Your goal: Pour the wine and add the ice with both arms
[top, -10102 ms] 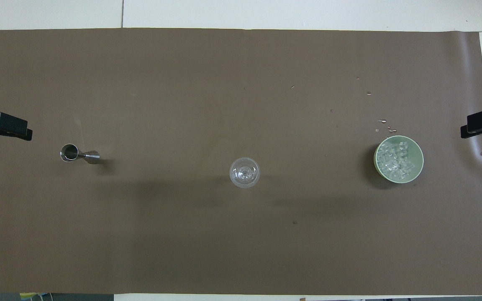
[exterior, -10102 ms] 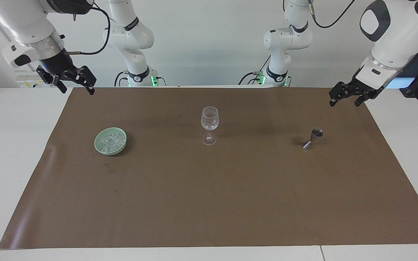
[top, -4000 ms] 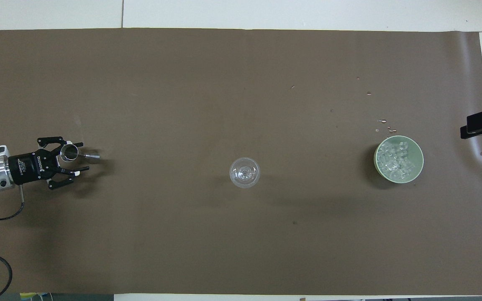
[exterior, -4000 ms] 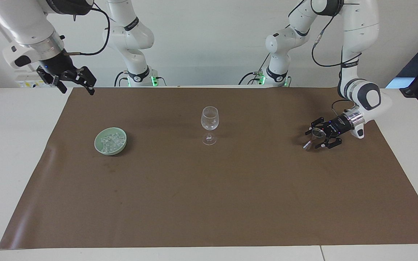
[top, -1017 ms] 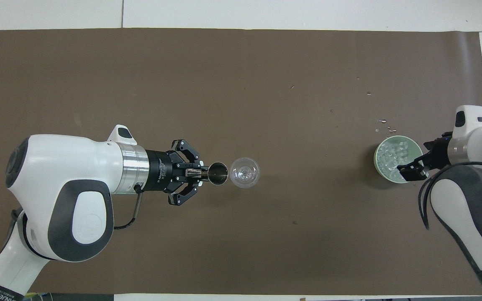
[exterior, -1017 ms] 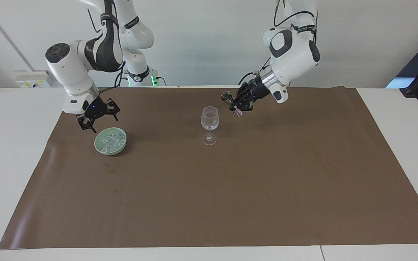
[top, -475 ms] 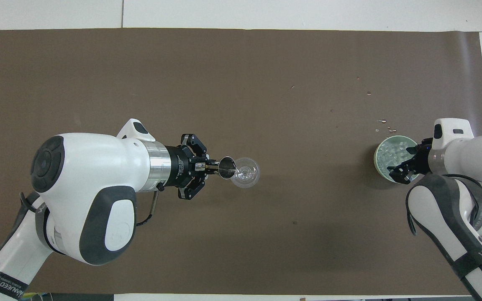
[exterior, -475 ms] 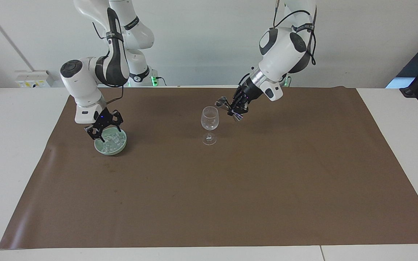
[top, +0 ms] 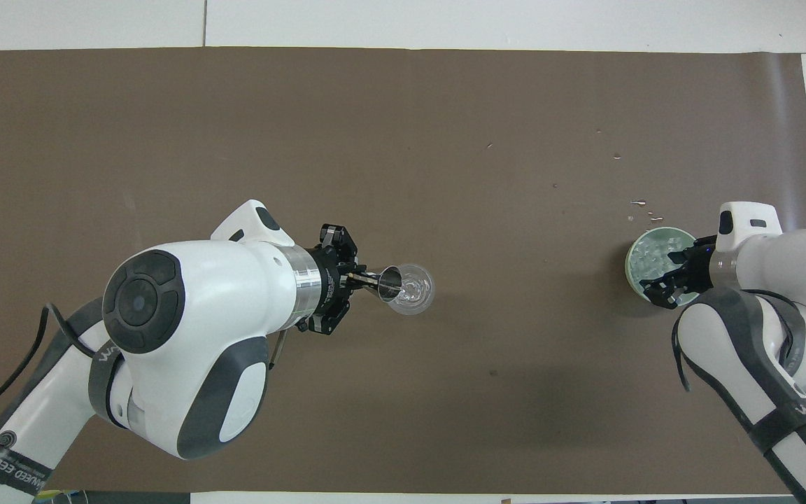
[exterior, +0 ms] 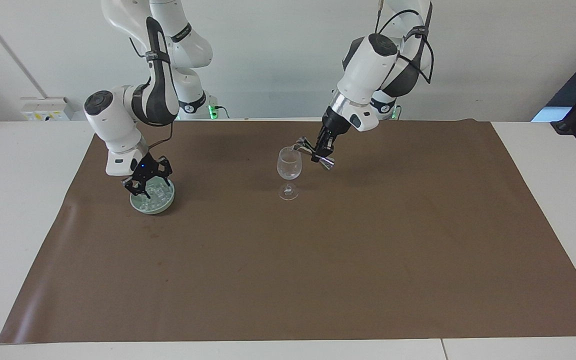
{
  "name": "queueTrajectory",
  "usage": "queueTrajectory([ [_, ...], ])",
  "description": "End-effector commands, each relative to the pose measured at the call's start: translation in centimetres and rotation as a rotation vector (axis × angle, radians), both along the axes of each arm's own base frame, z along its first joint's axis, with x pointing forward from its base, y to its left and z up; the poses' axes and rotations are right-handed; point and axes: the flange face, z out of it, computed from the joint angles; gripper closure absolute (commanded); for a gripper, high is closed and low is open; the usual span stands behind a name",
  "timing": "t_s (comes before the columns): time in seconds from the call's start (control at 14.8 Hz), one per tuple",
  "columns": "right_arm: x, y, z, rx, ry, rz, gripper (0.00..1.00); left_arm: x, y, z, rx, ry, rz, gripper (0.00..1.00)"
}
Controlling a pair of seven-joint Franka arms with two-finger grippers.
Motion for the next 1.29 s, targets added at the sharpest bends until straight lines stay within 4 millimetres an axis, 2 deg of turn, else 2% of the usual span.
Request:
queueTrajectory([
  [0.0, -0.5, -0.9, -0.5, 0.012, -0.011, 0.029, 0.34, 0.1, -0.7, 0.3, 0.050, -0.052, -0.019, 1.00],
  [0.07, -0.8, -1.3, -0.7, 0.012, -0.008, 0.025, 0.40, 0.1, -0.8, 0.4, 0.072, -0.072, -0.023, 1.00],
  [0.41, -0.7, -1.2, -1.3, 0.012, -0.004, 0.018, 0.40, -0.8, -2.3, 0.5, 0.141, -0.148, -0.088, 1.00],
  [0.68, -0.6, -1.0, -1.3, 0.008, -0.021, 0.024, 0.50, -1.8, -3.7, 0.6, 0.185, -0.219, -0.125, 1.00],
  [0.88, -0.6, -0.6, -1.3, 0.009, -0.020, 0.010, 0.50, -2.3, -4.8, 0.3, 0.254, -0.290, -0.124, 1.00],
  [1.08, -0.8, -0.6, -1.6, 0.010, -0.014, 0.008, 0.50, -2.3, -4.8, 0.4, 0.294, -0.331, -0.128, 1.00],
  [1.22, -1.0, -0.6, -1.7, 0.010, -0.011, 0.008, 0.51, -3.1, -5.6, 0.3, 0.320, -0.359, -0.166, 1.00],
])
